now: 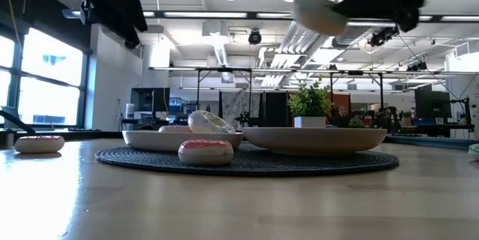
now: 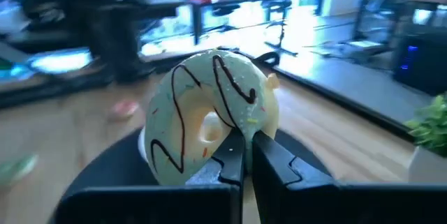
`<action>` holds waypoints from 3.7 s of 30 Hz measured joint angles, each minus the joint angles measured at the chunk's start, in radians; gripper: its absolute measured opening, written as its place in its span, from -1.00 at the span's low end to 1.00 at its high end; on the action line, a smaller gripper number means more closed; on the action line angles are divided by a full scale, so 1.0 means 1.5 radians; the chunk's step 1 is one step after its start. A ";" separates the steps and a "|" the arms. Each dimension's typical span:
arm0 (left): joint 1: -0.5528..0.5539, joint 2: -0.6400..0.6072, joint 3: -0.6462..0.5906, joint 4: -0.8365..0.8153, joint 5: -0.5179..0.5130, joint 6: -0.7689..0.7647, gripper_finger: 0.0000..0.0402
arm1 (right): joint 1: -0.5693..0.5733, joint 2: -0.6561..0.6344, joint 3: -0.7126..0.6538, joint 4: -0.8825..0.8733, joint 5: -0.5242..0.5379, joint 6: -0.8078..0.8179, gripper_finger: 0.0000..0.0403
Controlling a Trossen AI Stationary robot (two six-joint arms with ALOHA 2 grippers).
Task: Pick & Place donuts
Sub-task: Put the large light green donut on the white plate, then put the right small pink donut on the light brown plate
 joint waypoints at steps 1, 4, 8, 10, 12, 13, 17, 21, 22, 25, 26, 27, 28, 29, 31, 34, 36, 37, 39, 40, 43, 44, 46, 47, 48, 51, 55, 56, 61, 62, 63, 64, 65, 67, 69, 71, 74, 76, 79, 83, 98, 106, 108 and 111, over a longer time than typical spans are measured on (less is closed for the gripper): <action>0.000 -0.003 0.004 -0.002 -0.004 0.004 0.00 | -0.028 0.009 0.000 0.030 -0.019 -0.007 -0.97; 0.000 -0.011 0.019 -0.010 -0.017 0.027 0.00 | -0.100 0.062 0.000 0.138 -0.107 -0.010 -0.96; 0.000 -0.011 0.036 -0.013 -0.030 0.042 0.00 | -0.165 0.180 0.028 0.219 -0.204 -0.010 -0.97; 0.000 -0.011 0.042 -0.004 -0.030 0.053 0.01 | -0.184 0.238 0.068 0.215 -0.226 -0.016 -0.98; 0.000 -0.011 0.042 -0.007 -0.026 0.057 0.01 | -0.195 0.288 0.119 0.217 -0.241 -0.035 -0.97; 0.000 -0.011 0.042 -0.009 -0.024 0.057 0.01 | -0.199 0.311 0.148 0.213 -0.250 -0.046 -0.97; 0.000 -0.011 0.042 -0.011 -0.022 0.057 0.01 | -0.202 0.393 0.277 0.093 -0.271 -0.068 -0.98; 0.000 -0.010 0.042 -0.013 -0.018 0.057 0.01 | -0.202 0.474 0.403 -0.035 -0.272 -0.024 -0.97; 0.000 -0.010 0.041 -0.013 -0.017 0.057 0.01 | -0.203 0.496 0.429 -0.048 -0.272 -0.023 -0.96; 0.000 -0.010 0.041 -0.018 -0.015 0.057 0.01 | -0.207 0.557 0.497 -0.064 -0.267 -0.038 -0.96; 0.000 -0.010 0.041 -0.021 -0.012 0.057 0.01 | -0.209 0.575 0.517 -0.076 -0.267 -0.038 -0.97; 0.000 -0.010 0.041 -0.022 -0.008 0.057 0.01 | -0.212 0.590 0.536 -0.092 -0.267 -0.038 -0.98; 0.000 -0.010 0.041 -0.021 -0.005 0.057 0.01 | -0.216 0.602 0.554 -0.113 -0.268 -0.036 -0.98; 0.000 -0.010 0.041 -0.021 -0.004 0.057 0.01 | -0.218 0.612 0.568 -0.134 -0.269 -0.033 -0.98; 0.000 -0.010 0.041 -0.023 -0.003 0.057 0.01 | -0.224 0.628 0.591 -0.172 -0.266 -0.016 -0.97; 0.000 -0.010 0.041 -0.032 -0.002 0.057 0.01 | -0.229 0.636 0.606 -0.203 -0.253 -0.005 -0.94; 0.000 -0.010 0.041 -0.045 -0.002 0.057 0.01 | -0.231 0.636 0.604 -0.205 -0.251 -0.003 -0.94; 0.000 -0.010 0.041 -0.049 -0.003 0.057 0.01 | -0.233 0.636 0.602 -0.206 -0.252 -0.003 -0.93; 0.000 -0.004 0.041 -0.053 -0.008 0.056 0.01 | -0.234 0.636 0.601 -0.209 -0.254 -0.006 -0.93; 0.000 0.001 0.041 -0.055 -0.012 0.055 0.01 | -0.235 0.636 0.601 -0.208 -0.256 -0.017 -0.93; 0.000 0.014 0.040 -0.056 -0.017 0.055 0.01 | -0.237 0.636 0.601 -0.208 -0.250 -0.040 -0.92; 0.000 0.017 0.040 -0.054 -0.017 0.055 0.01 | -0.238 0.636 0.601 -0.207 -0.245 -0.036 -0.92; 0.000 0.025 0.040 -0.056 -0.015 0.053 0.01 | -0.242 0.636 0.601 -0.204 -0.242 -0.034 -0.88; 0.000 0.029 0.040 -0.056 -0.012 0.053 0.01 | -0.244 0.636 0.601 -0.205 -0.250 -0.041 -0.86; 0.000 0.034 0.040 -0.055 -0.009 0.053 0.01 | -0.246 0.636 0.601 -0.209 -0.261 -0.047 -0.82; 0.000 0.045 0.040 -0.056 -0.001 0.053 0.01 | -0.254 0.636 0.601 -0.220 -0.281 -0.055 -0.70; 0.000 0.048 0.040 -0.056 0.002 0.052 0.01 | -0.263 0.636 0.601 -0.219 -0.286 -0.056 -0.53; 0.000 0.048 0.040 -0.055 0.002 0.052 0.01 | -0.264 0.636 0.601 -0.217 -0.286 -0.056 -0.49; 0.000 0.048 0.040 -0.055 0.002 0.052 0.01 | -0.265 0.623 0.601 -0.219 -0.295 -0.058 -0.34; 0.000 0.048 0.040 -0.055 0.002 0.052 0.01 | -0.265 0.616 0.601 -0.222 -0.301 -0.067 -0.32; 0.000 0.048 0.040 -0.055 0.002 0.052 0.01 | -0.265 0.610 0.601 -0.221 -0.304 -0.075 -0.30; 0.000 0.048 0.040 -0.055 0.002 0.052 0.01 | -0.265 0.601 0.601 -0.221 -0.309 -0.086 -0.28; 0.000 0.048 0.040 -0.055 0.002 0.052 0.01 | -0.265 0.593 0.601 -0.223 -0.312 -0.092 -0.26; 0.000 0.048 0.040 -0.055 0.002 0.052 0.01 | -0.263 0.575 0.601 -0.228 -0.326 -0.104 -0.24; 0.000 0.048 0.040 -0.055 0.004 0.052 0.01 | -0.261 0.555 0.601 -0.248 -0.353 -0.114 -0.21; 0.000 0.048 0.040 -0.055 0.004 0.052 0.01 | -0.258 0.530 0.601 -0.287 -0.392 -0.123 -0.19; 0.000 0.048 0.040 -0.055 0.004 0.052 0.01 | -0.251 0.489 0.601 -0.364 -0.462 -0.118 -0.18; 0.000 0.048 0.040 -0.055 0.004 0.052 0.01 | -0.243 0.465 0.601 -0.424 -0.521 -0.104 -0.19; 0.000 0.048 0.040 -0.055 0.004 0.055 0.01 | -0.227 0.448 0.601 -0.480 -0.608 -0.082 -0.21; 0.000 0.048 0.041 -0.053 0.004 0.055 0.01 | -0.191 0.458 0.593 -0.465 -0.640 -0.051 -0.25; 0.000 0.048 0.041 -0.050 0.004 0.055 0.01 | -0.182 0.515 0.422 -0.201 -0.587 0.039 -0.30; 0.000 0.048 0.041 -0.051 0.003 0.055 0.01 | -0.189 0.515 0.397 -0.132 -0.618 0.052 -0.32; 0.000 0.048 0.041 -0.051 0.003 0.055 0.01 | -0.189 0.515 0.397 -0.118 -0.630 0.052 -0.32; 0.000 0.048 0.041 -0.051 0.003 0.055 0.01 | -0.188 0.515 0.397 -0.104 -0.646 0.049 -0.32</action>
